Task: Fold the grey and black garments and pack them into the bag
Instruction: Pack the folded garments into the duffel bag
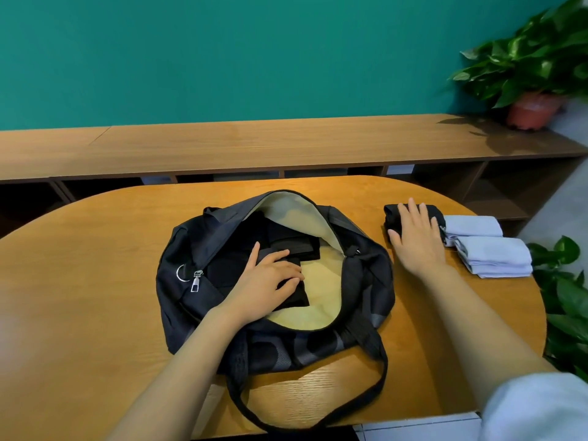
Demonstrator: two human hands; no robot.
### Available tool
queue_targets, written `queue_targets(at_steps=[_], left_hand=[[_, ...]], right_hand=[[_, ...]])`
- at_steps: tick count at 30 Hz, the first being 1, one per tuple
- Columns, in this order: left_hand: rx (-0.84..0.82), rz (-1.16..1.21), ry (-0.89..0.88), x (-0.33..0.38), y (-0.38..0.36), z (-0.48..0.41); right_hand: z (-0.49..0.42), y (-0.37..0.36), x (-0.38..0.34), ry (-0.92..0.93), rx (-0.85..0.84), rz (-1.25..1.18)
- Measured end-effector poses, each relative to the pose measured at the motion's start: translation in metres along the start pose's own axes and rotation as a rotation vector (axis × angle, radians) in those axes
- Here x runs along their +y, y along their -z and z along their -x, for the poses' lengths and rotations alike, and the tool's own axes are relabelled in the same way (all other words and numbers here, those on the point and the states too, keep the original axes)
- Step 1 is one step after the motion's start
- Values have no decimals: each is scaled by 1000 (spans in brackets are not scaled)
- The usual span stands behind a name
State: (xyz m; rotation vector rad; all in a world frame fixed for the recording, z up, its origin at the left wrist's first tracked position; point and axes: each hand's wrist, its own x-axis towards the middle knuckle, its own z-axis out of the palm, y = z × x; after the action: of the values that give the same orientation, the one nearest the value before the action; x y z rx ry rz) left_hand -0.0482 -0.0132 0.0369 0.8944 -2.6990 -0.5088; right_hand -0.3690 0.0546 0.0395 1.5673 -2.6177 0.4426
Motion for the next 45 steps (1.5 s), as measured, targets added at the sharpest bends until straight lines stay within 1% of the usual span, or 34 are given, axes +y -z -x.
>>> queue_targets(at_steps=[4,5,10,12,15,19,23,27,29,33,38,41,43,45], left_hand=[[29,17,-8,-2,-1,0],[29,15,-9,-2,-1,0],[44,18,-19,-4,-3,0],[53,14,-27,-4,-4,0],[60,8,-43,-4,-5,1],[74,4,-61,-6,-7,0],[76,0,-60,-6,-7,0],[81,3,-58,-5,-7,1],[74,12,-41,-4,-6,1],[69,35,-34,-3,-4,2],[59,45,-44,-1,-3,3],[86,62,-68,-2,-1,6],[141,63,-86,-3,-1,9],[173,42,-98,-4,-2,12]], right_hand=[[-14,-4,11,-58,-247,163],[-14,-6,12,-56,-282,199],[-10,-2,6,-56,-201,363],[-7,5,2,-68,-207,404],[1,13,0,-89,-216,305],[24,6,5,-82,-153,275],[38,-2,10,-129,-280,117],[40,-2,15,-94,-411,96],[40,-1,16,-95,-434,91],[41,0,12,-118,-361,40],[50,1,5,-213,-209,-132],[57,20,-1,-255,-37,-331],[63,45,-14,-246,84,-488],[70,72,-37,-220,159,-673]])
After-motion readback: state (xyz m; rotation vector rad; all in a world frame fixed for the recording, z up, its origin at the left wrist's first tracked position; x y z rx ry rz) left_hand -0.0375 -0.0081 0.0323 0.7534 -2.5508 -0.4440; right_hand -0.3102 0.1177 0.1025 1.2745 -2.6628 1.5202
